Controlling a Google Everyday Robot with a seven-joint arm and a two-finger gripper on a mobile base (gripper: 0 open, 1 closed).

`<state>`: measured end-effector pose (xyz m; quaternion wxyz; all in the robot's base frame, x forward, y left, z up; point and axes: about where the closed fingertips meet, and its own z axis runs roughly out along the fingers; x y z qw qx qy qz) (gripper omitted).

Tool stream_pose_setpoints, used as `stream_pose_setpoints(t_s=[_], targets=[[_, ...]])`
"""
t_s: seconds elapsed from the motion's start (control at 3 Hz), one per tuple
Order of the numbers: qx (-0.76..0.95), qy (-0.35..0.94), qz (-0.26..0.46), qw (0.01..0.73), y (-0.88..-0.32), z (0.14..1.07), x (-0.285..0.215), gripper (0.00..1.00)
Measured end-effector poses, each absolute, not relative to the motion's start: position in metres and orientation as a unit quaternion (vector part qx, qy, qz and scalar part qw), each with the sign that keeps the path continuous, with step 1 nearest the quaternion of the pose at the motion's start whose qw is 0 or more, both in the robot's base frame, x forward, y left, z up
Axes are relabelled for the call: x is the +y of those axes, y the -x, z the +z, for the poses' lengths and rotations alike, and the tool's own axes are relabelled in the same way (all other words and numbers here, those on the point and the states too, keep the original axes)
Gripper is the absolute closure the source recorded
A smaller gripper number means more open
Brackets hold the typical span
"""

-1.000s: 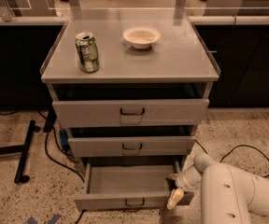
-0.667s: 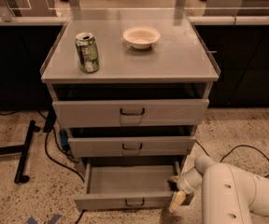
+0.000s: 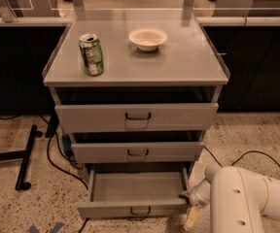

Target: Open bottom drawer

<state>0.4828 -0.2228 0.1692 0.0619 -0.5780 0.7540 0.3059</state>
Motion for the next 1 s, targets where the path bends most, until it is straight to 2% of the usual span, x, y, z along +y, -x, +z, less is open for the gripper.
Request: stream_pose_setpoints(t_s=[0.33,1.0], targets=[[0.748,0.586,0.309,0.036,-0.469,0.173,-0.232,0.19],[0.735,0.599,0.317,0.005,-0.45,0.186,-0.241,0.66]])
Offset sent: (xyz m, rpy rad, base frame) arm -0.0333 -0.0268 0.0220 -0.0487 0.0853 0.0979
